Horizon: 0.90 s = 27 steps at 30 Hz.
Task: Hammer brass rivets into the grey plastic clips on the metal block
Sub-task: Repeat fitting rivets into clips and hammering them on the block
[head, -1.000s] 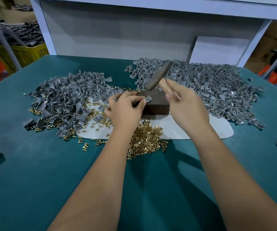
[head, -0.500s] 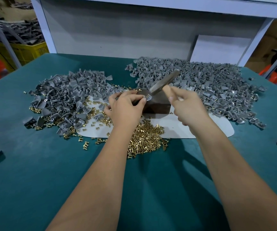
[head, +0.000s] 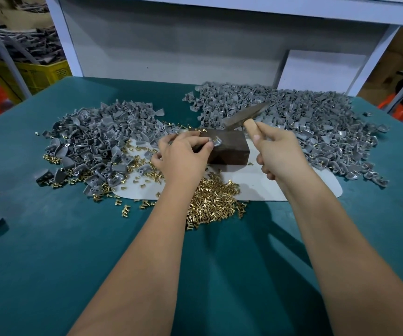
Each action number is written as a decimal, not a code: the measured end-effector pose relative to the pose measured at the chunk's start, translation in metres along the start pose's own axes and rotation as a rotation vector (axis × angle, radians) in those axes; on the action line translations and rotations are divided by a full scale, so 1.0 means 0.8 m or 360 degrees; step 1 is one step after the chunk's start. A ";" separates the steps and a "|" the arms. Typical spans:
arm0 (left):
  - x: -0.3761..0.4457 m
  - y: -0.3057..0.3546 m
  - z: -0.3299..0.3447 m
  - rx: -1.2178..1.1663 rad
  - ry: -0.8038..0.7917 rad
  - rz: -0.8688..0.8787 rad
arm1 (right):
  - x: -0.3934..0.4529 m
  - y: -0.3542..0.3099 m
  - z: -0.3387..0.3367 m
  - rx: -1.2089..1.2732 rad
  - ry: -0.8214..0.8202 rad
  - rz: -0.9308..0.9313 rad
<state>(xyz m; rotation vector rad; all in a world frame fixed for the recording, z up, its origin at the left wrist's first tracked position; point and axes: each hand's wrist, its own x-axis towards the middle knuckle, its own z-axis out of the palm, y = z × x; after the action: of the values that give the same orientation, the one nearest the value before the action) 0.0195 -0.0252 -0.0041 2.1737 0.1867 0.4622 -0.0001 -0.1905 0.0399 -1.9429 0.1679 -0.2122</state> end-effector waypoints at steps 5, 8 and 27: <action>0.000 0.000 0.000 -0.0003 0.0025 -0.0006 | -0.005 0.002 0.011 -0.0092 -0.0115 0.0067; 0.001 -0.001 0.001 -0.0005 0.0015 0.0001 | -0.005 -0.001 -0.001 0.0076 -0.0041 0.0112; 0.000 0.000 -0.001 0.0005 0.0009 0.0003 | -0.011 -0.012 0.002 0.0088 -0.0125 0.0196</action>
<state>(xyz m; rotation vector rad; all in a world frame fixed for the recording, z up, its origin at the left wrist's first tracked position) 0.0188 -0.0245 -0.0034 2.1762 0.1889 0.4692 -0.0082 -0.1837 0.0480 -1.8758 0.2268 -0.0581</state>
